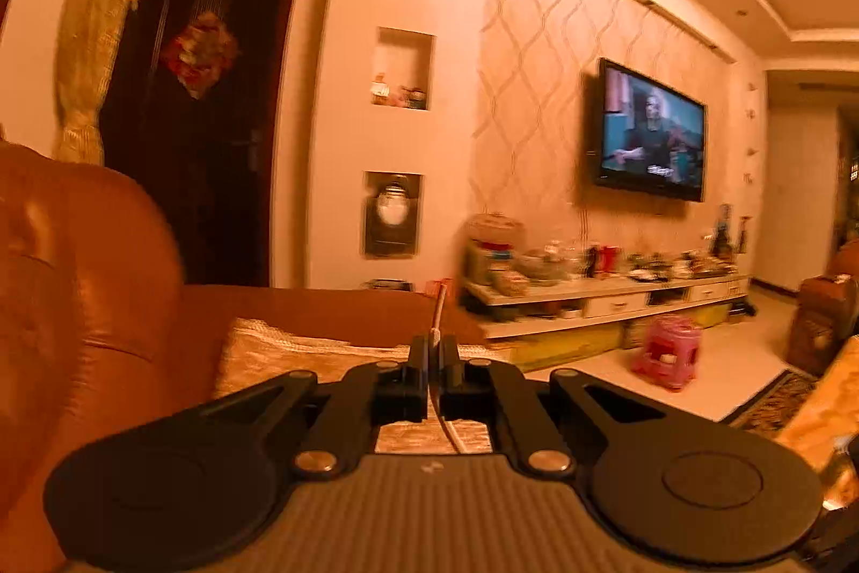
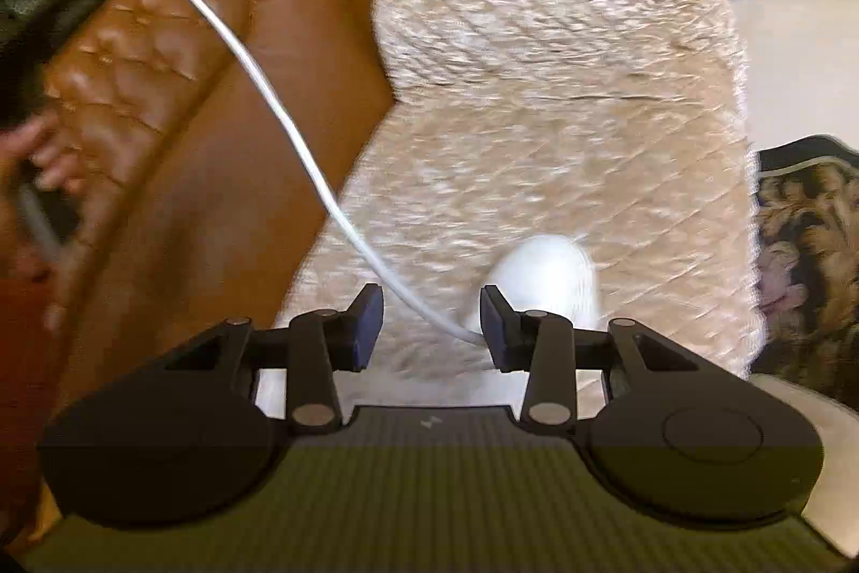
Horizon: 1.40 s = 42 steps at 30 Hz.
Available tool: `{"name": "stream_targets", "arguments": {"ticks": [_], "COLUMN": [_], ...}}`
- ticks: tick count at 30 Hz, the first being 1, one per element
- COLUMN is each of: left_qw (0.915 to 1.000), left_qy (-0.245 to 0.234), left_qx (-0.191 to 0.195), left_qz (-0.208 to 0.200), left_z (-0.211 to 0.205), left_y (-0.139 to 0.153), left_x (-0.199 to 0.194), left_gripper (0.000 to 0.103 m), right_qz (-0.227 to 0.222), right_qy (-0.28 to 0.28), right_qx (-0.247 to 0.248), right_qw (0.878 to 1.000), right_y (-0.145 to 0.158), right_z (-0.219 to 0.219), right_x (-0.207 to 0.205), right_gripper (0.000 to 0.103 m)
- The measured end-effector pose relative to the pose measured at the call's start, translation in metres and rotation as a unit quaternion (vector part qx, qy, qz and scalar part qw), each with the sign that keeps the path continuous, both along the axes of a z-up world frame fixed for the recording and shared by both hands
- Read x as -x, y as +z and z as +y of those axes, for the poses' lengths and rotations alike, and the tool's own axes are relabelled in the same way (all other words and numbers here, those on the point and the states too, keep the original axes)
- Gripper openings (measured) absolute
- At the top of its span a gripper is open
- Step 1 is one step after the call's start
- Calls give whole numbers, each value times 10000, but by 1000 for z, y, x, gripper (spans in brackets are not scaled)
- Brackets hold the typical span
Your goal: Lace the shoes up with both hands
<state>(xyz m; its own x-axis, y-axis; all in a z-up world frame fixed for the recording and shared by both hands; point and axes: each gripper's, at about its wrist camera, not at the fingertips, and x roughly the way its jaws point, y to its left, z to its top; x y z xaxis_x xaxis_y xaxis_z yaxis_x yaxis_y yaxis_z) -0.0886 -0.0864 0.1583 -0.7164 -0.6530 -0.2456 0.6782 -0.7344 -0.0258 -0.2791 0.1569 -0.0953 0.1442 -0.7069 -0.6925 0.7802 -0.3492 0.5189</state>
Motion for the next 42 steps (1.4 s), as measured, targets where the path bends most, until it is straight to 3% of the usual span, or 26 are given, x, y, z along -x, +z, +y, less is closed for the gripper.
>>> {"name": "stream_targets", "arguments": {"ticks": [3,8,11,15,17,19,22,25,28,31,32,34,37,40,41,42], "left_qw": [9994,9972,9953,9897,9796,9636,9292,8824,8241,7548,7352,7061,6510,6103,5998,5949], "left_qy": [258,628,697,-52,-622,-1189,-2026,-2836,-3608,-4333,-4496,-4682,-5026,-5104,-5107,-5101], "left_qx": [165,348,446,390,380,368,346,319,289,254,224,126,-152,-603,-736,-823], "left_qz": [-128,-231,-505,-1374,-1875,-2365,-3072,-3740,-4358,-4918,-5067,-5311,-5687,-6029,-6116,-6158], "left_z": [3,9,15,34,49,64,87,109,132,154,160,167,171,162,158,155], "left_y": [9,24,26,8,-7,-23,-46,-69,-92,-115,-120,-125,-133,-146,-150,-153], "left_x": [-17,-44,-48,-14,9,33,68,103,138,173,181,189,201,216,219,220], "left_gripper": [3,3,3,3,3,3,3,3,3,2,2,2,2,2,2,2], "right_qz": [123,537,564,373,71,-324,-816,-1078,-1092,-1152,-1174,-1234,-1301,-1269,-1261,-1263], "right_qy": [242,480,141,-530,-929,-1339,-1690,-1933,-2028,-2072,-2078,-2079,-2073,-2002,-1980,-1966], "right_qx": [134,-153,-121,-134,-128,-94,50,48,6,30,30,19,35,56,64,72], "right_qw": [9995,9973,9982,9978,9956,9904,9822,9752,9731,9715,9711,9703,9696,9715,9720,9723], "right_y": [4,-7,-9,-13,-21,-33,-48,-60,-66,-70,-72,-75,-78,-78,-78,-78], "right_z": [5,2,15,36,51,68,86,100,109,114,115,117,119,118,118,117], "right_x": [-19,-45,-47,-36,-26,-13,1,9,11,14,14,14,14,13,13,13], "right_gripper": [46,46,46,46,46,46,45,45,45,45,45,45,45,45,45,45]}}
